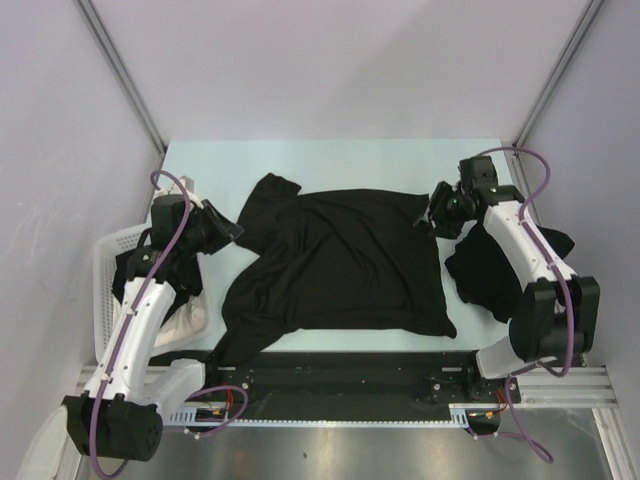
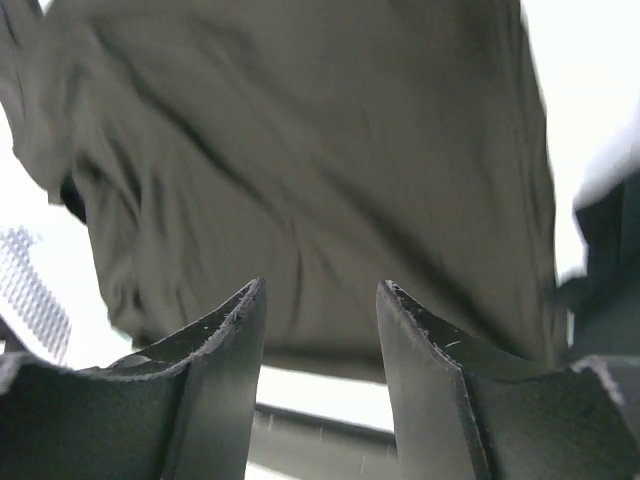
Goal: Fold and stack the t-shirts
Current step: Flatten the tshirt out
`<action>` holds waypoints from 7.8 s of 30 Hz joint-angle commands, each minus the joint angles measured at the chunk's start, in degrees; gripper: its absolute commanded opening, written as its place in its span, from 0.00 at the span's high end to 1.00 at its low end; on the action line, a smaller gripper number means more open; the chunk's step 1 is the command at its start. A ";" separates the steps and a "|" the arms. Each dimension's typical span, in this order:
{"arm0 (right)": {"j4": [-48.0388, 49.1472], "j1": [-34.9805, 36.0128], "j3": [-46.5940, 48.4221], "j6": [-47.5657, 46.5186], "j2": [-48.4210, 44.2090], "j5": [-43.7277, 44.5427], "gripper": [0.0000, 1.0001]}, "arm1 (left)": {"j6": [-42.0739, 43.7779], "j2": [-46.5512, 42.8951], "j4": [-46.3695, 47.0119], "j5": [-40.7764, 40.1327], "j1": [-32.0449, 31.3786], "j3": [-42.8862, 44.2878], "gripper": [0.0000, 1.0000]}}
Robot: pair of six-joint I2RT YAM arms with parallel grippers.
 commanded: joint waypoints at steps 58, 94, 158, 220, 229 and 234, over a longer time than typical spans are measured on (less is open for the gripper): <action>21.33 -3.45 29.59 -23.75 43.08 11.07 0.59 | 7.79 -7.98 -9.17 4.99 -0.17 11.61 0.68; 17.64 -6.95 54.11 -23.49 58.73 11.34 1.00 | 7.88 -5.70 -9.97 2.44 -0.17 11.35 0.69; 20.90 -12.24 43.92 -13.82 30.43 -3.25 0.71 | 11.22 48.18 4.89 -18.74 -12.73 18.38 0.65; 22.21 -12.68 42.77 -11.88 31.84 -6.68 0.75 | 25.37 62.95 -16.73 -39.92 -2.10 57.75 0.80; 22.39 -12.68 41.37 -11.80 31.40 -7.03 0.74 | 23.62 68.65 -9.98 -26.75 -2.71 65.66 0.74; 22.48 -12.68 40.05 -12.50 29.91 -6.86 0.74 | 21.24 75.58 -2.69 -19.37 -5.87 67.06 0.73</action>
